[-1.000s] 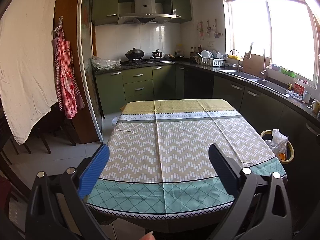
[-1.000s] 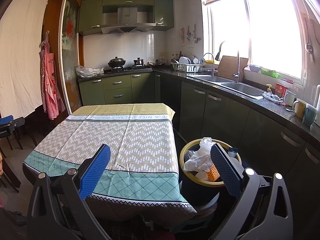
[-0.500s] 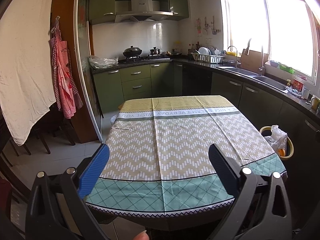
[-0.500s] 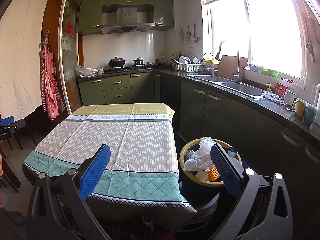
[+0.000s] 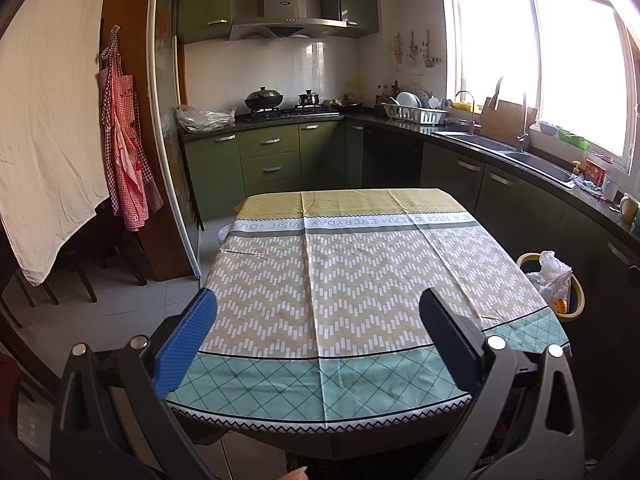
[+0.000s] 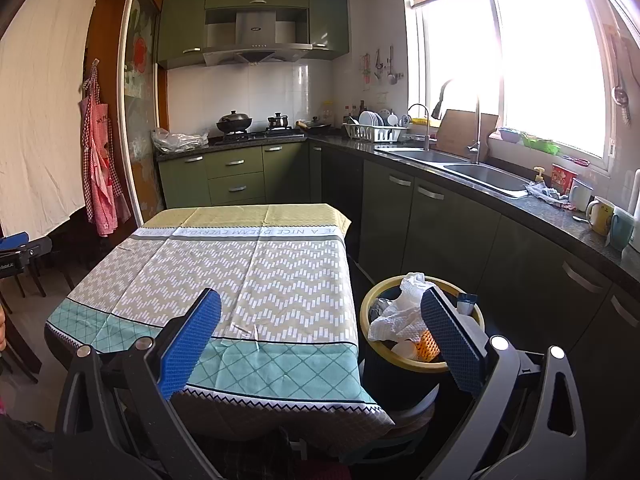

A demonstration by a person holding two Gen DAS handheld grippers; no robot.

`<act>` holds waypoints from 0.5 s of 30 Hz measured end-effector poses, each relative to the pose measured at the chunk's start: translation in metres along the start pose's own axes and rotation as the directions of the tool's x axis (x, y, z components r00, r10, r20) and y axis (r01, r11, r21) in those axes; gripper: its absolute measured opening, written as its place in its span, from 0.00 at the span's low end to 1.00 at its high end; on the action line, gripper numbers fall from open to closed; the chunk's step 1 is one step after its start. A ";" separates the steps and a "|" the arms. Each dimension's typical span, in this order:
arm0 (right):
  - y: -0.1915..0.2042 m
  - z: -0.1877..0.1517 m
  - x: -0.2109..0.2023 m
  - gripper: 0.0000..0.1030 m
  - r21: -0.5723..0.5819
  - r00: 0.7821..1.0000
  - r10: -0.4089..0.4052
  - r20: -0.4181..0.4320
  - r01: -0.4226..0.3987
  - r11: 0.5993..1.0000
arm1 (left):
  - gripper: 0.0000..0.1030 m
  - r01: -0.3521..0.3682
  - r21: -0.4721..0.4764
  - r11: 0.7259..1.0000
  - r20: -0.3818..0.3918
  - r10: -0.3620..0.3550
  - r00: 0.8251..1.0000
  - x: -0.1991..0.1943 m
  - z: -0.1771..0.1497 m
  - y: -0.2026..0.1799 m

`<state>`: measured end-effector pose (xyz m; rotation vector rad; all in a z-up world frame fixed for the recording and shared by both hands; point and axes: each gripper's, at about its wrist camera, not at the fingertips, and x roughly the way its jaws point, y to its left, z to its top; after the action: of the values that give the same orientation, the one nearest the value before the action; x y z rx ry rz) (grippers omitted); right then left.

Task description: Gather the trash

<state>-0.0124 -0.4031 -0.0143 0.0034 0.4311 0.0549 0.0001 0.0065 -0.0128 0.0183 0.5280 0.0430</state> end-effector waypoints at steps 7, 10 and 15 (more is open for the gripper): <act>0.000 0.000 0.001 0.96 -0.001 1.000 0.001 -0.002 -0.001 1.000 | 0.94 0.035 -0.020 0.999 0.002 -0.035 0.999 -0.002 0.001 0.001; 0.001 0.000 0.001 0.96 -0.003 1.000 0.002 -0.003 -0.002 1.000 | 0.94 0.040 -0.021 0.999 0.001 -0.040 0.999 -0.003 0.001 0.001; 0.001 0.000 0.002 0.96 -0.007 1.000 0.004 -0.005 -0.004 1.000 | 0.94 0.079 -0.041 0.996 -0.009 -0.079 0.997 -0.002 0.001 0.002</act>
<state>-0.0110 -0.4020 -0.0150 -0.0023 0.4364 0.0607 -0.0016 0.0088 -0.0111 -0.0427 0.5381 -0.0237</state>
